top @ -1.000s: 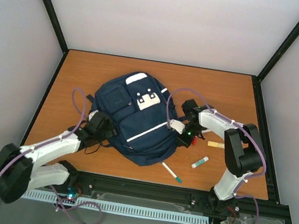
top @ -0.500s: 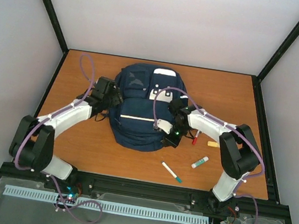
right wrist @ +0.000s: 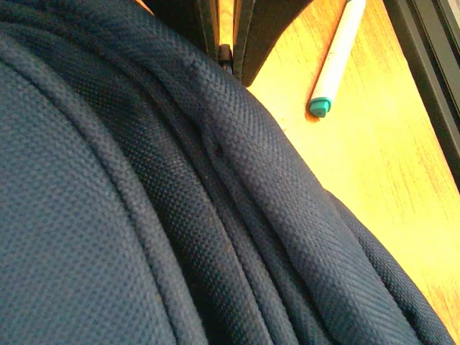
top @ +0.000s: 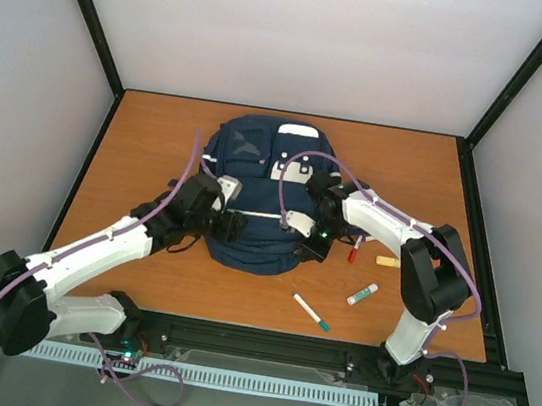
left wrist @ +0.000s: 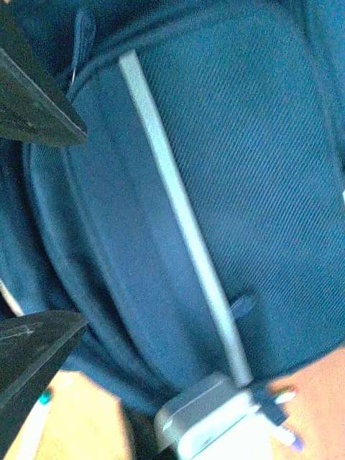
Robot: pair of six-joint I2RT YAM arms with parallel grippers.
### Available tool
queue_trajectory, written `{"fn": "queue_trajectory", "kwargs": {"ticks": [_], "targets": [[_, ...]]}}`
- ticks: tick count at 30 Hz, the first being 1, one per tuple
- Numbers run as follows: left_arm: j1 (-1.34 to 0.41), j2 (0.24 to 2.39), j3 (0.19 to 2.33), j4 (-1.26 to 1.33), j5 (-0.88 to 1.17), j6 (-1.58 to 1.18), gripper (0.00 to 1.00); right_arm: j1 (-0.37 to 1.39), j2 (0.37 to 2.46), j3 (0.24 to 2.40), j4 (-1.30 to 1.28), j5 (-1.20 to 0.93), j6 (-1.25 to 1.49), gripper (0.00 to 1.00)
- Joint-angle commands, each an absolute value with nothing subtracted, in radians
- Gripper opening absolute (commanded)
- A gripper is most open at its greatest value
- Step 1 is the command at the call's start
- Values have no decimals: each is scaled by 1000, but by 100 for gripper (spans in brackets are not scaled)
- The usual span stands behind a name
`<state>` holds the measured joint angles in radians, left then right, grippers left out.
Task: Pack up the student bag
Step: Zip the student bag at the center of the board.
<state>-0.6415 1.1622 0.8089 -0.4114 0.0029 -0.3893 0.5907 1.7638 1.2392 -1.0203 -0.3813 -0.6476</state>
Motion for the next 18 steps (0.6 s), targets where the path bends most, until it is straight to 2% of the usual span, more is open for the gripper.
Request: {"fn": "queue_trajectory", "kwargs": {"ticks": [1,12,18], "targets": [[-698,1107,760,-322,145,-228,64,570,1778,1258,-1061,-382,-678,3],[-908,1327,840,-309,21,-107,64,545,1794,1249,-1058,-424,-672,3],[-934,1363,838,-257,-3,-95,61,536,1803,1240,-1056,-437,-668,3]]}}
